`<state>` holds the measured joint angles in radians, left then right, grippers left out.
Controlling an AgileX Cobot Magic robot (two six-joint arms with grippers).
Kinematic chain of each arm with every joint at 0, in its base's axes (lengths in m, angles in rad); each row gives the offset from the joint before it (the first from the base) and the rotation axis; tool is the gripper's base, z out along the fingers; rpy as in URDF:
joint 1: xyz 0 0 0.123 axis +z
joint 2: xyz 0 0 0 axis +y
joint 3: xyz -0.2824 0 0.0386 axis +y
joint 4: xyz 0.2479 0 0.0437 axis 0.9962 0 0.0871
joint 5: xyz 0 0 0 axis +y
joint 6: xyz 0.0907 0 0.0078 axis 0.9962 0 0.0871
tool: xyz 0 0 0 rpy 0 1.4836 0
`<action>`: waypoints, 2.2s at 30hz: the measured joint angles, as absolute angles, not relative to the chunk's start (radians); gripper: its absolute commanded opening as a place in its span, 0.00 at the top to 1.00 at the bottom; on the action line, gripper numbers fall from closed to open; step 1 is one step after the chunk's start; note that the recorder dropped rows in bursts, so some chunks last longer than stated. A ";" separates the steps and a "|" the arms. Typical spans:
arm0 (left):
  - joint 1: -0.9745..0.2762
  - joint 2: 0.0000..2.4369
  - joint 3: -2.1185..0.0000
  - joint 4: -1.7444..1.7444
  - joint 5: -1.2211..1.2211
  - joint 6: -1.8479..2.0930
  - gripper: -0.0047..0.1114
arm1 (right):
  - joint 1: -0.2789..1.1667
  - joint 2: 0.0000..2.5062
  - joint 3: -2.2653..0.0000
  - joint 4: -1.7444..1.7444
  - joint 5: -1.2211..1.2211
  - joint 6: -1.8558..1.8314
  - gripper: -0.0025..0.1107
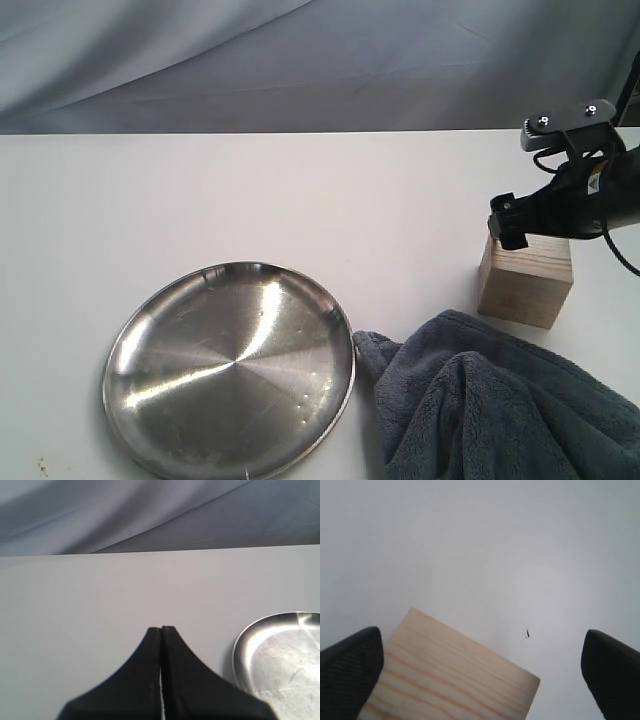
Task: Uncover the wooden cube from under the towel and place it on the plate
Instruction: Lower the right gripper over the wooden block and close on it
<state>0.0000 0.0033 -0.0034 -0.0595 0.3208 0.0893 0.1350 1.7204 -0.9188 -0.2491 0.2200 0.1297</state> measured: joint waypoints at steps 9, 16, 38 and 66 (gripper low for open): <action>0.000 0.003 -0.003 -0.060 0.321 0.089 0.96 | 0.135 1.720 -0.919 -0.200 0.225 0.123 0.05; 0.000 0.003 -0.003 -0.060 0.321 0.089 0.96 | 0.135 1.653 -0.917 -0.145 0.271 0.120 0.05; 0.000 0.003 -0.003 -0.060 0.321 0.089 0.96 | 0.161 1.659 -0.918 0.208 0.407 0.118 0.05; 0.000 0.003 -0.003 -0.060 0.321 0.089 0.96 | 0.186 1.784 -0.916 0.207 0.284 0.209 0.05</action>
<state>0.0000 0.0033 -0.0034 -0.0595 0.3208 0.0893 0.1860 1.7835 -0.9164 0.2067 0.2842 0.2087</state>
